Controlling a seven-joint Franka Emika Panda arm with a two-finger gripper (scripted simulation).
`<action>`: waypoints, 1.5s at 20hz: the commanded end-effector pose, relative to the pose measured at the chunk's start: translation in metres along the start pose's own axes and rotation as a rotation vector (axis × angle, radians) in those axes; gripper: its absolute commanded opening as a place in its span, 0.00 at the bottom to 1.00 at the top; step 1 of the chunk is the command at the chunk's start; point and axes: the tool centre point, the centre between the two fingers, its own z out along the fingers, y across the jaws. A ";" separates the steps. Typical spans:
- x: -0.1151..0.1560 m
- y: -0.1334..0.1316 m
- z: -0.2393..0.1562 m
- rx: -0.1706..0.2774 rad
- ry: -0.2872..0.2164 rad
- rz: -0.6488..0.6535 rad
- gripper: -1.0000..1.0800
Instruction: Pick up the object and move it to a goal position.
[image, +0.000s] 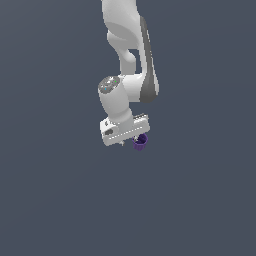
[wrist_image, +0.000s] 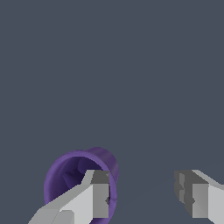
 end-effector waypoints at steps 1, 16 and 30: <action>-0.004 -0.002 0.007 0.025 0.021 -0.034 0.62; -0.023 -0.012 0.027 0.122 0.187 -0.215 0.62; -0.029 -0.016 0.022 0.130 0.300 -0.309 0.62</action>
